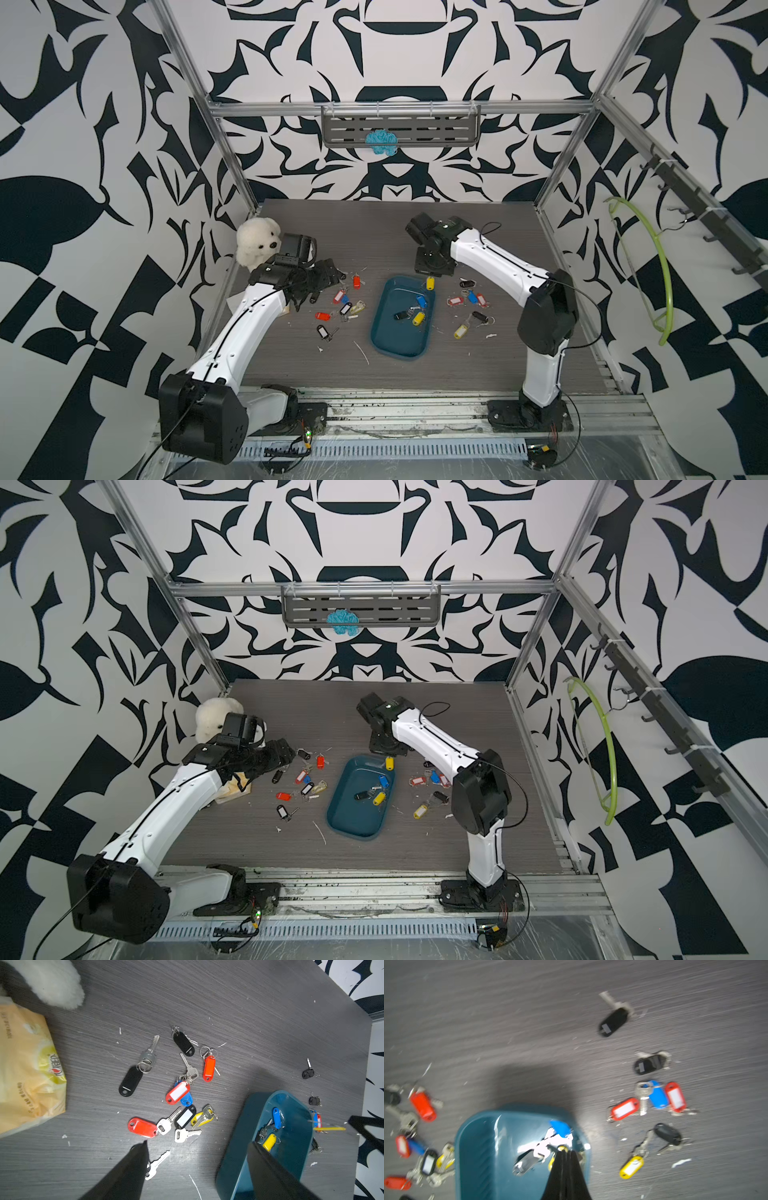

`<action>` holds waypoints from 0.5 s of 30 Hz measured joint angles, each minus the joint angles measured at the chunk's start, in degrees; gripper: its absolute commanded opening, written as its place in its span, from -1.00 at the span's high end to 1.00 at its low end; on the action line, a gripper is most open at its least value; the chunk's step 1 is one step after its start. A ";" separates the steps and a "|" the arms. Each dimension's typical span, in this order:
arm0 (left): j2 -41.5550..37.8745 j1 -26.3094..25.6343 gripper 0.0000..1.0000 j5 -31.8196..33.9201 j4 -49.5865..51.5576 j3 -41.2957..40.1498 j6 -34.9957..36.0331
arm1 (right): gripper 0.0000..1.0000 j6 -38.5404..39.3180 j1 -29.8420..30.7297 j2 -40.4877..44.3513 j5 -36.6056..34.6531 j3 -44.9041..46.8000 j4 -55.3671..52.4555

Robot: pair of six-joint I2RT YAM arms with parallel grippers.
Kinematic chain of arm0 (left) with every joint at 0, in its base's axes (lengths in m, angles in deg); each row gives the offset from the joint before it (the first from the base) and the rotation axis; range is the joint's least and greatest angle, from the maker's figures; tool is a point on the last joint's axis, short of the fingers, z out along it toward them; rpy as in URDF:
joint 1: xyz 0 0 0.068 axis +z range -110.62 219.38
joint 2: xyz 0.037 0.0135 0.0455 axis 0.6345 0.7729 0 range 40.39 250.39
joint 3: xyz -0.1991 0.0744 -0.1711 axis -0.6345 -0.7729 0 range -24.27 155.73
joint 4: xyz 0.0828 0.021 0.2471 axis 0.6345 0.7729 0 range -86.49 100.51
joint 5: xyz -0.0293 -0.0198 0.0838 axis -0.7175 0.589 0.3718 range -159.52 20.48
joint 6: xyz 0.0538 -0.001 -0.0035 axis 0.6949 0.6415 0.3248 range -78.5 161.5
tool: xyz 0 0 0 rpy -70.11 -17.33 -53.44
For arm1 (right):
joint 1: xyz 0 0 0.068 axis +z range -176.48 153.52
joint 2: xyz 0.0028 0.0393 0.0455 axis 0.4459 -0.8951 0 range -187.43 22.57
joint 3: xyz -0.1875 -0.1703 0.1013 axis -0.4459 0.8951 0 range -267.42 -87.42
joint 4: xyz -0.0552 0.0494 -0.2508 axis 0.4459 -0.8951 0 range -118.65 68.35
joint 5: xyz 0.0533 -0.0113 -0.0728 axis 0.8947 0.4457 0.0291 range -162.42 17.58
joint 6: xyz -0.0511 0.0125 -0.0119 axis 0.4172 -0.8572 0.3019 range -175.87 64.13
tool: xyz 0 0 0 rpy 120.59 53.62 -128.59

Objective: Take the keys out of the storage box
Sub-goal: Pick up the key from the storage box, then place the key at the center of the board.

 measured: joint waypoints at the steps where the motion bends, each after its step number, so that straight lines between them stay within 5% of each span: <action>1: -0.13 -0.15 -0.62 -0.02 0.07 -0.42 -0.11 | 1.00 0.42 -1.55 0.72 -0.04 0.94 0.09; 15: -1.38 -6.38 -0.61 0.85 0.31 -2.03 -3.41 | 1.00 8.13 -26.84 5.79 1.62 15.15 7.19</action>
